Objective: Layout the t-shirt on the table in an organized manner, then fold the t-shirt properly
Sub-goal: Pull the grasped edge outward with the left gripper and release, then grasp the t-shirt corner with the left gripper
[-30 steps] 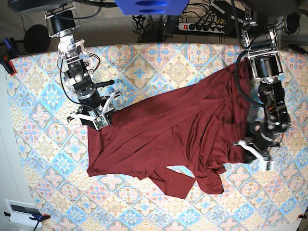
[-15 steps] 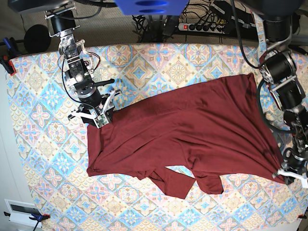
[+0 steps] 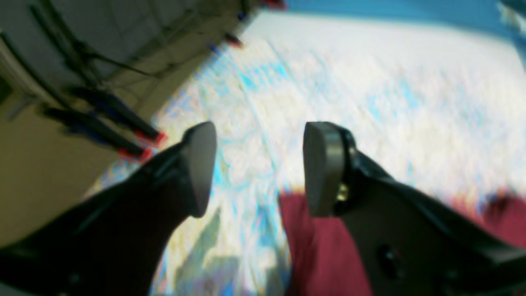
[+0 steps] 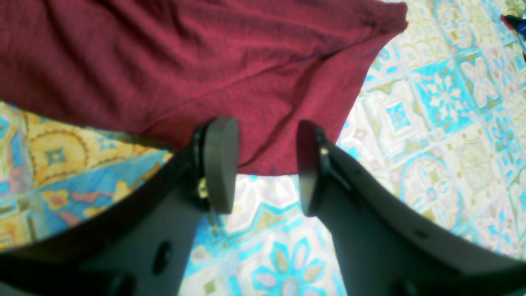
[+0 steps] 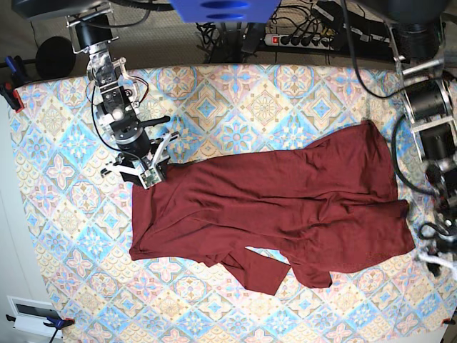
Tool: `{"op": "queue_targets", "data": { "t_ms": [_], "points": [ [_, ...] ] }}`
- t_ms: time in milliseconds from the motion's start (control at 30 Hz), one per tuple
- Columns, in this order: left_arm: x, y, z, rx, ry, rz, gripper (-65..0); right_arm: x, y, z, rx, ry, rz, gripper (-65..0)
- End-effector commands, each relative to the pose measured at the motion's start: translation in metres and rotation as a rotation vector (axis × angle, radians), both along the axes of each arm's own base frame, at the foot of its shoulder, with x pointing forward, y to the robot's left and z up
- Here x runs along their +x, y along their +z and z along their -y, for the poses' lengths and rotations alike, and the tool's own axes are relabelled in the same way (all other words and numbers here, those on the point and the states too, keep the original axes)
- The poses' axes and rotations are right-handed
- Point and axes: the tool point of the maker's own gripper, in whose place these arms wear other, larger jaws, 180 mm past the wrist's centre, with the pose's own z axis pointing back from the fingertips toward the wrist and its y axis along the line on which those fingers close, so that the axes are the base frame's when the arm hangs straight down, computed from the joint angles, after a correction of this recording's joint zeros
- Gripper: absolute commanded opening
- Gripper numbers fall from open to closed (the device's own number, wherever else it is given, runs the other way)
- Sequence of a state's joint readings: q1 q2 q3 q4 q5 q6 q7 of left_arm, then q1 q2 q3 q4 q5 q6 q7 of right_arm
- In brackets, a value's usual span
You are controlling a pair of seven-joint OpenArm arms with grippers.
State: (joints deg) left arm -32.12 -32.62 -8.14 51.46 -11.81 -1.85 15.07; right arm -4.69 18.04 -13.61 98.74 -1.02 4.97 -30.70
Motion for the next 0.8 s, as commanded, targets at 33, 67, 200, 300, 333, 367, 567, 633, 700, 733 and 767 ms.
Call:
{"op": "queue_targets", "data": {
  "t_ms": [33,67,200,300,333,367,567,633,700,733,767],
  "points": [
    [-0.013,0.012,0.004,0.010,-0.027,0.015,-30.2,0.010,0.017,0.000,0.006,0.006,0.060,-42.4],
    [-0.022,0.001,0.014,-0.016,-0.050,-0.016,-30.2,0.010,0.019,0.000,0.007,0.007,0.064,-42.4],
    [-0.077,-0.032,0.053,-0.171,-0.124,-0.119,-30.2,0.003,0.015,-0.001,0.011,0.008,0.051,-42.4],
    [-0.113,-0.044,0.073,-0.251,-0.155,-0.174,-30.2,-0.003,0.009,-0.001,0.011,0.008,0.033,-42.4],
    [-0.124,-0.047,0.080,-0.273,-0.164,-0.186,-30.2,-0.004,0.009,-0.001,0.011,0.008,0.031,-42.5],
    [-0.137,-0.049,0.084,-0.293,-0.166,-0.201,-30.2,-0.004,0.009,-0.001,0.011,0.008,0.031,-42.5],
    [-0.202,-0.082,0.112,-0.352,-0.183,-0.339,-30.2,-0.004,0.009,-0.001,0.011,0.008,0.031,-42.5],
    [-0.212,-0.093,0.116,-0.369,-0.178,-0.370,-30.2,-0.003,0.011,-0.002,0.013,0.010,0.038,-42.5],
    [-0.218,-0.104,0.121,-0.408,-0.161,-0.377,-30.2,-0.003,0.016,-0.004,0.016,0.014,0.049,-42.5],
    [-0.220,-0.109,0.122,-0.420,-0.154,-0.386,-30.2,-0.003,0.018,-0.005,0.018,0.016,0.055,-42.5],
    [-0.222,-0.114,0.121,-0.429,-0.144,-0.396,-30.2,-0.003,0.018,-0.005,0.018,0.016,0.055,-42.5]
  ]
}}
